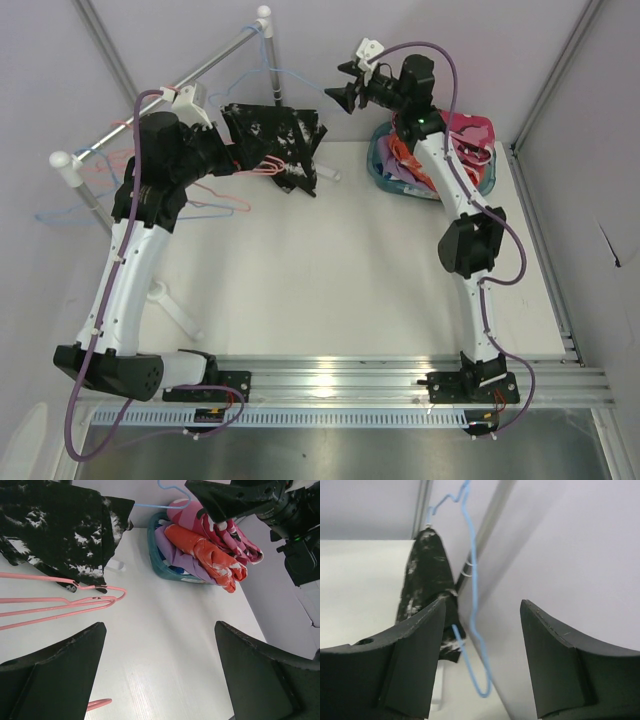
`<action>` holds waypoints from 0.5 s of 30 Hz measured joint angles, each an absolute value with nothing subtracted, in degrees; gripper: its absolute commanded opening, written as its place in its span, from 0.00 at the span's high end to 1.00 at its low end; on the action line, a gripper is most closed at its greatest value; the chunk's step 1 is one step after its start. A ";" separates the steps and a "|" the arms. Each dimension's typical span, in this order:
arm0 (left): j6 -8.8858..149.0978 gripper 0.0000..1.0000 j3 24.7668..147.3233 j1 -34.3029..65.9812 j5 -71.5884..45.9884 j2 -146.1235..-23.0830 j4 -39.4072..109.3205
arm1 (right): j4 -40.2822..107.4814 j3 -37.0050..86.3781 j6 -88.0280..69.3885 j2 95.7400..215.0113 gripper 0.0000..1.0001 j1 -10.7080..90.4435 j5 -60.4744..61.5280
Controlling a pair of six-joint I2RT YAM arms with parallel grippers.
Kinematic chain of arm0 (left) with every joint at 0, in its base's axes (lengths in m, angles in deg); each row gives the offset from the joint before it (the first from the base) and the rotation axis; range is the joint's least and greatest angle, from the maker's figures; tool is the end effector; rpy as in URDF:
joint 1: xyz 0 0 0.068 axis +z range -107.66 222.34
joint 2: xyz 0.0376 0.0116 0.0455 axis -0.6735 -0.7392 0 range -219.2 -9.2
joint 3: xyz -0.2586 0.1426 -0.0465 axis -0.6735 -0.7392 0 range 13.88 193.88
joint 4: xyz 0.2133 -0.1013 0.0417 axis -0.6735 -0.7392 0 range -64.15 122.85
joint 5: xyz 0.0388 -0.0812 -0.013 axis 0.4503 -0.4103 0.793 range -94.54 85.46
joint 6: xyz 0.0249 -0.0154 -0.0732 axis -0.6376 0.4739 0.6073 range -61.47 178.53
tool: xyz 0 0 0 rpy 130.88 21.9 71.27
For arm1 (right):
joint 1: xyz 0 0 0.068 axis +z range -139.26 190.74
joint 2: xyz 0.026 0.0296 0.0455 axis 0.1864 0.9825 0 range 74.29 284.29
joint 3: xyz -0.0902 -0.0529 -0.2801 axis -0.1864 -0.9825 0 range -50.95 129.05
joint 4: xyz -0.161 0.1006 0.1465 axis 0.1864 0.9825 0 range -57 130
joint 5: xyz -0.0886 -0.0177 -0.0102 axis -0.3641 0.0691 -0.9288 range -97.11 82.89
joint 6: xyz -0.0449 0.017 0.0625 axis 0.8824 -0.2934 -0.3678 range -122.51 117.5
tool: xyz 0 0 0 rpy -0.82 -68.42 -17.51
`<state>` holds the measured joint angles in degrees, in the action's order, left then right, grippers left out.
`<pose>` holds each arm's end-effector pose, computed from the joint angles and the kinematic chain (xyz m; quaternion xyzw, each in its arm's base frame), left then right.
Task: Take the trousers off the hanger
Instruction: Grab a hanger with trousers on it with the left arm
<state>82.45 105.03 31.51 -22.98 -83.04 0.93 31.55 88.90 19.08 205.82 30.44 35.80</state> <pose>0.2578 -0.0710 0.4813 0.0082 0.7871 -0.3012 0.5381 0.4980 0.2272 0.4437 -0.4732 0.4625 0.2239 0.7156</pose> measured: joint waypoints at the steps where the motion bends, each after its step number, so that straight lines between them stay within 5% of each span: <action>1: 82.45 0.04 105.03 31.51 -22.98 -83.06 0.93 | 31.40 90.32 18.84 206.87 0.35 29.83 35.71; 15: 82.51 0.04 105.03 31.51 -23.00 -84.59 0.82 | 30.57 92.42 14.69 212.64 0.41 26.82 39.04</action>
<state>82.51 105.03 31.51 -23.00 -84.59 0.82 30.57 92.42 14.69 212.64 26.82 39.04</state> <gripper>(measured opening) 0.965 0.610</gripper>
